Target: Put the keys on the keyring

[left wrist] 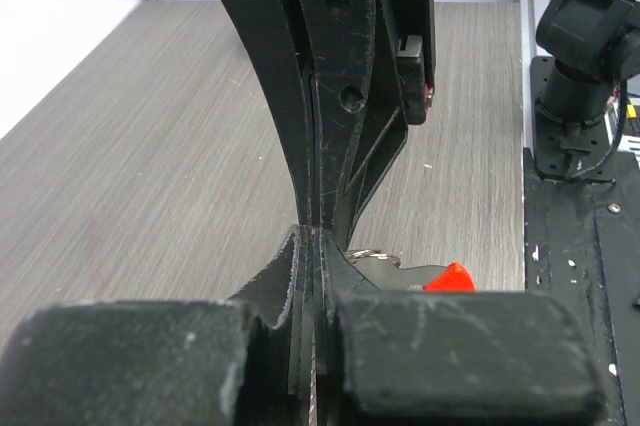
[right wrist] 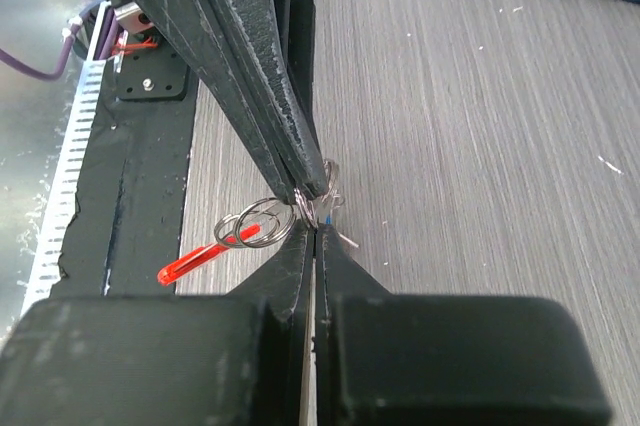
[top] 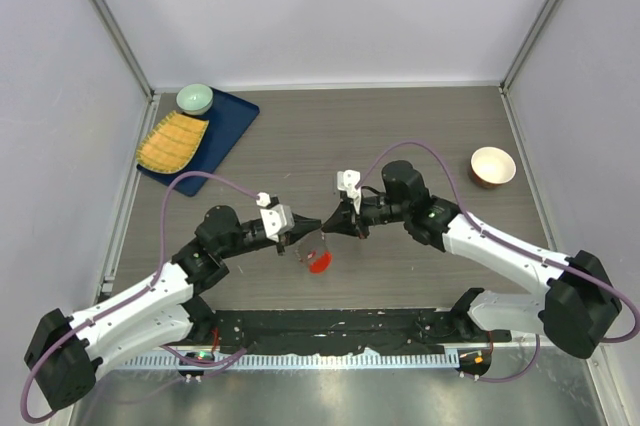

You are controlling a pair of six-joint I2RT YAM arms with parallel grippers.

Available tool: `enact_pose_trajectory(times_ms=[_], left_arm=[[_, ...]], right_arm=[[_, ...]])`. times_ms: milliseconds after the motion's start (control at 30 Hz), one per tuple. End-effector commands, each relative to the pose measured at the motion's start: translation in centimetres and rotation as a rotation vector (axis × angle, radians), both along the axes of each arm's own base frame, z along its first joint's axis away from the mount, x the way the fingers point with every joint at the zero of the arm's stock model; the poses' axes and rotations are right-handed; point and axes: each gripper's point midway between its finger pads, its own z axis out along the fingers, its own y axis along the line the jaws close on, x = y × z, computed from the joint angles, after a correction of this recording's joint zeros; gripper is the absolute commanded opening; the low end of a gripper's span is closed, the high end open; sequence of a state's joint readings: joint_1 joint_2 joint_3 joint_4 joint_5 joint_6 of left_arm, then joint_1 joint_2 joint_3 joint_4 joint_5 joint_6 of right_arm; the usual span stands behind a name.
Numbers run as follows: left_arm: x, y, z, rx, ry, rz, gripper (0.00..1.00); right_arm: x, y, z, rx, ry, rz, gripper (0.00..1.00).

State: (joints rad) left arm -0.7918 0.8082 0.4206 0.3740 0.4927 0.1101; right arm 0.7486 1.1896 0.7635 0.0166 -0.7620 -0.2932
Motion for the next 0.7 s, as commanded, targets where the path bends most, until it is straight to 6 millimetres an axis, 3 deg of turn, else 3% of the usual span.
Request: enact_pose_trajectory(times_ms=[0,167,233,333,467,500,667], left_arm=[[-0.1,-0.7,4.9,-0.142,-0.128,-0.015,0.0],[0.2,-0.6,4.8,-0.149,-0.124,0.01,0.0],[0.4,-0.3,4.9,-0.157,-0.129,0.032,0.0],[0.7,0.2,4.7,-0.167,-0.132,0.07,0.0],[0.7,0.5,4.4,-0.177,-0.13,0.083,0.0],[0.7,0.4,4.3,-0.179,-0.128,0.08,0.0],[0.6,0.1,4.6,-0.202,-0.12,0.064,0.0]], right_arm=[[0.7,1.6,3.3,0.148,-0.052,-0.005,0.01],[1.0,1.4,3.5,0.174,-0.046,-0.042,0.07],[1.2,1.0,3.0,0.145,-0.046,-0.061,0.19],[1.3,0.3,2.7,0.11,-0.071,-0.093,0.27],[1.2,-0.9,2.9,0.121,-0.111,-0.141,0.3],[1.2,-1.1,3.8,0.151,-0.136,-0.147,0.31],[0.8,-0.9,4.1,0.174,-0.149,-0.122,0.33]])
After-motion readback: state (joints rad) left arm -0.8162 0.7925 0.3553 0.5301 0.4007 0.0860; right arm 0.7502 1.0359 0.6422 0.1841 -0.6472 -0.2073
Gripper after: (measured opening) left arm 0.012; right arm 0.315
